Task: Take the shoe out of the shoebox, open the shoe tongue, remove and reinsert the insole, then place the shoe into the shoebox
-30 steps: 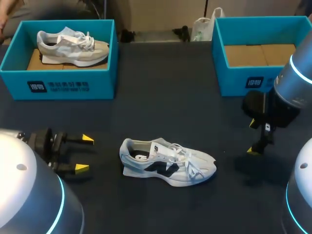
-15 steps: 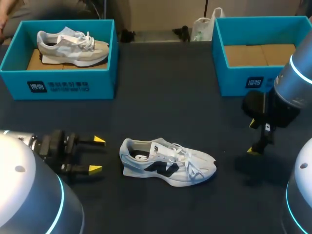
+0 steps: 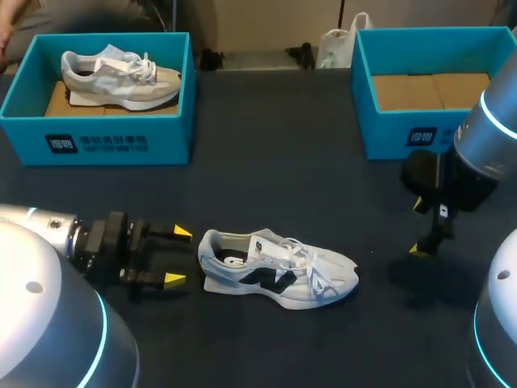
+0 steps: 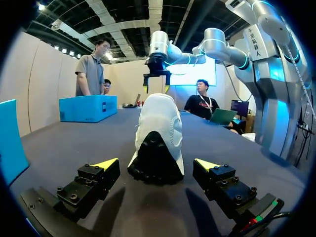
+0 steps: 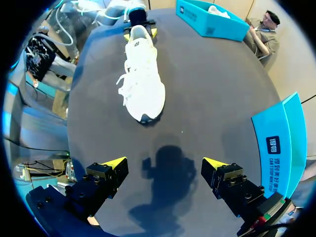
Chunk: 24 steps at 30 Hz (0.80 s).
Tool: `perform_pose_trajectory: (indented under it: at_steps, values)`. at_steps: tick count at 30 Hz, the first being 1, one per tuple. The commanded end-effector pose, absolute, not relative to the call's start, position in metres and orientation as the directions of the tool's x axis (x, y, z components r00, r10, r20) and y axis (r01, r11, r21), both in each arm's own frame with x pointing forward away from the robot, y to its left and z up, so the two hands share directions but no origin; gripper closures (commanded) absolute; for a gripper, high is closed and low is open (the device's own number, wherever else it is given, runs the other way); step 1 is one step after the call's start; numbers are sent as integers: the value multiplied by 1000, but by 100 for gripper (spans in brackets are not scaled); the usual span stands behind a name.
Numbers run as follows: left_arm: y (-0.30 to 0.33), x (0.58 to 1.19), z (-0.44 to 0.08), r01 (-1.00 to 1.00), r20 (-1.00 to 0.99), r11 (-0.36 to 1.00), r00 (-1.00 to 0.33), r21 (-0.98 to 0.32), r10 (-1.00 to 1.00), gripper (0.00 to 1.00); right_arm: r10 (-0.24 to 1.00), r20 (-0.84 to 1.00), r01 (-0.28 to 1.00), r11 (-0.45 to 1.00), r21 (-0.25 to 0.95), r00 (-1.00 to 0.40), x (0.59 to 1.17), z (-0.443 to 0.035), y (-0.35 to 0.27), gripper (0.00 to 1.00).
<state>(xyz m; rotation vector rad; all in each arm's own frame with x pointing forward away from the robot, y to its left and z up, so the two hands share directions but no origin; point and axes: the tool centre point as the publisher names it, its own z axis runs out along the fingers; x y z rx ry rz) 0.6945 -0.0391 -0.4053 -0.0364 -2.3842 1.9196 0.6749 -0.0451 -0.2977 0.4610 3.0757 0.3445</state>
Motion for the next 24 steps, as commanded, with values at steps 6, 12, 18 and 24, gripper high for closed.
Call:
perform_pose_trajectory:
  at_steps: [6,12,18,24]
  values:
    - [-49,707,-413,-30,58,223,-991,-974,122,0,291,18,288,933,217,-956,674,-298,-45,0]
    - [-55,708,-415,-28,62,224,-987,-974,148,0,291,18,288,933,217,-956,674,-298,-45,0]
    - [-61,702,-415,-28,67,225,-984,-974,168,0,291,18,288,933,217,-956,674,-298,-45,0]
    - [-70,697,-416,-27,68,229,-982,-973,176,0,291,18,288,933,217,-956,674,-298,-45,0]
